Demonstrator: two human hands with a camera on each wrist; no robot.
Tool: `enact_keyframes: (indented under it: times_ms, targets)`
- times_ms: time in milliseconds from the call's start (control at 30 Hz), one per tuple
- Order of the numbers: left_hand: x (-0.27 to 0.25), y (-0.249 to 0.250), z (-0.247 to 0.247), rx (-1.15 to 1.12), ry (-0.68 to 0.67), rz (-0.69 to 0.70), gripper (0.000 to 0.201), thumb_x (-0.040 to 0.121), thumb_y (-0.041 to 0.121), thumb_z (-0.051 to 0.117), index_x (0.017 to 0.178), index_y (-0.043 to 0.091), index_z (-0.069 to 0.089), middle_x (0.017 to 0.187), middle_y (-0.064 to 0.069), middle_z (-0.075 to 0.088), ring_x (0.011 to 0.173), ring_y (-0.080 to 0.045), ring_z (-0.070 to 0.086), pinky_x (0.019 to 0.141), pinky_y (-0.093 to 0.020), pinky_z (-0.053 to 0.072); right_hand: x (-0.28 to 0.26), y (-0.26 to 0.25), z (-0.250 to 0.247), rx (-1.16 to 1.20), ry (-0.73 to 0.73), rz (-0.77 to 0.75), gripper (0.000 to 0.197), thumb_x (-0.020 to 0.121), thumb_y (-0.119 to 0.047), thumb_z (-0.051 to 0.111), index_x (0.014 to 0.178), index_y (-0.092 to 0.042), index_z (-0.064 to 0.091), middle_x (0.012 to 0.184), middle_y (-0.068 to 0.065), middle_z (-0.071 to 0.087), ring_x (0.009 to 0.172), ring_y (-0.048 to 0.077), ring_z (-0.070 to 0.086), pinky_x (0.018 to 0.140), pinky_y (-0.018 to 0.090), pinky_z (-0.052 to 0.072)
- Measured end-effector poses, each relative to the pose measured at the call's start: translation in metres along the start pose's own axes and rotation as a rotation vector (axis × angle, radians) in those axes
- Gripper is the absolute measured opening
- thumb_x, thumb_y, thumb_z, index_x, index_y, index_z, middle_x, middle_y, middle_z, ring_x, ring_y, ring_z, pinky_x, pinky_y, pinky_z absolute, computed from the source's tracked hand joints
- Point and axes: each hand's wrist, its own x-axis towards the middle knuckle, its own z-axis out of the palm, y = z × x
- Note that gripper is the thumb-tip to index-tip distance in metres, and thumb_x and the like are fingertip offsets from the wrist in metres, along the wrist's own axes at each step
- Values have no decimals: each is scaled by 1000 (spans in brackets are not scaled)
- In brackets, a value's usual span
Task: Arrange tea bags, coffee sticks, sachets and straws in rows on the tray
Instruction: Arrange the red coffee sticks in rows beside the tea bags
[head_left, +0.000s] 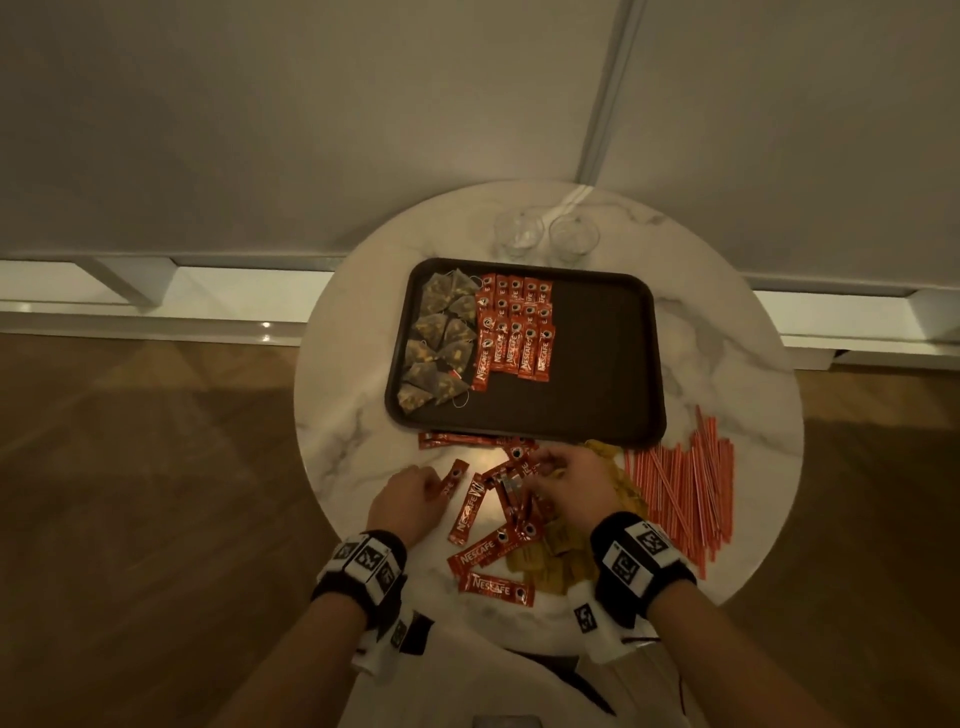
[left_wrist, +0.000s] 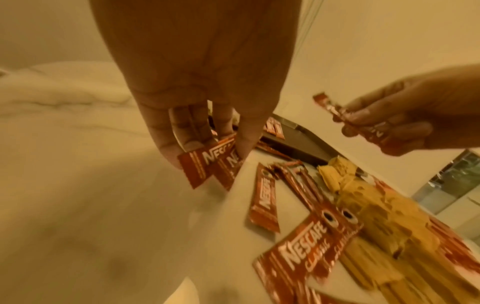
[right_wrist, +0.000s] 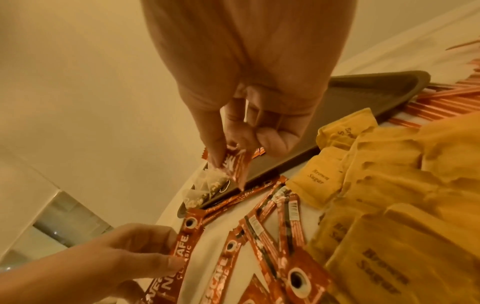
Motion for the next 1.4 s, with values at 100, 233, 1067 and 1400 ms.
enact_keyframes:
  times_ms: [100,233,1067,1400]
  targets:
    - [-2,0,-15,-316,25,2,7,88,29,68,91,24,65,90,3,69,76,-14,70,74,-35,58,6,-9,-2,151,-2,52,13,86,-15,71,98,-18,66,95,-4,64,78,11,67,61,22,57]
    - [-4,33,-42,-836,-46,23,11,88,15,69,99,13,66,96,-5,73,84,-23,72,77,-43,60,18,-21,-1,287,-2,41,12,81,-18,77,91,-18,70,92,3,72,81,19,72,73,36,60]
    - [96,62,-78,-868,-170,3,16,87,17,69,102,12,67,101,-2,73,92,-16,71,77,-28,59,117,-12,15,190,181,194,1,84,-16,74,84,-16,75,80,1,73,66,18,69,62,27,58]
    - [70,40,-53,-673,-330,-12,6,91,13,65,97,12,65,84,-5,73,68,-13,71,60,-23,55,161,-20,18,134,256,167,9,84,-18,75,76,-20,71,72,-1,71,48,12,62,58,31,59]
